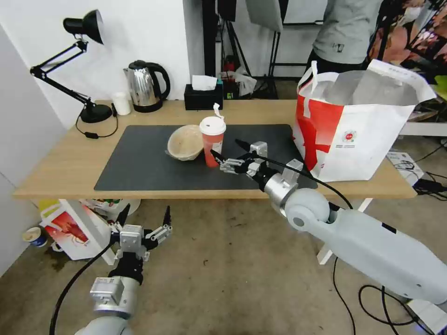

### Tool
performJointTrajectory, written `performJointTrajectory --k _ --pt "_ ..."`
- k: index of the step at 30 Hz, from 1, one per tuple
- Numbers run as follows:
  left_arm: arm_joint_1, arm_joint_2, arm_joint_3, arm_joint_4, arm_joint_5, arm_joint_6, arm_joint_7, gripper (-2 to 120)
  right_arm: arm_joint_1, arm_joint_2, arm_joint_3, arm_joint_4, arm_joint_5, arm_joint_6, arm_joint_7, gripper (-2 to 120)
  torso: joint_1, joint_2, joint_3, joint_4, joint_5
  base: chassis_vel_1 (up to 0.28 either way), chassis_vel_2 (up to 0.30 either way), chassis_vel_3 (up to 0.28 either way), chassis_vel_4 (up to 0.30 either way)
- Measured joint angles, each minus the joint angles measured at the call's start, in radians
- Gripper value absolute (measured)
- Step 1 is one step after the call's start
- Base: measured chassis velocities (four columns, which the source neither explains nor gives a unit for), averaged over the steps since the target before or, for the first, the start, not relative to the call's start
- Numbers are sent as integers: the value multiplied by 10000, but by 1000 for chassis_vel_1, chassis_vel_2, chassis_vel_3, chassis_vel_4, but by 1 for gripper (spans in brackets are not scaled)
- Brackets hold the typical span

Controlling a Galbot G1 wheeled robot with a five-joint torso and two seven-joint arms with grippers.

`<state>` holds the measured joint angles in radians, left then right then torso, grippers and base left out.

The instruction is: Pick up the trash from the table and place it into the takeout bag.

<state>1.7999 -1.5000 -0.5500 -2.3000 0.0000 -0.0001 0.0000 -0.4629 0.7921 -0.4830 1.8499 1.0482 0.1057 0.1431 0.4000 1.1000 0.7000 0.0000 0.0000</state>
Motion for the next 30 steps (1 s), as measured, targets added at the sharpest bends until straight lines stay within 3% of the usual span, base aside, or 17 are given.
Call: performJointTrajectory --k 30 --pt "0 0 0 0 0 0 0 100 547 630 -578 -600 -101 -309 470 100 -1 0 -1 0 0 0 0 0 0"
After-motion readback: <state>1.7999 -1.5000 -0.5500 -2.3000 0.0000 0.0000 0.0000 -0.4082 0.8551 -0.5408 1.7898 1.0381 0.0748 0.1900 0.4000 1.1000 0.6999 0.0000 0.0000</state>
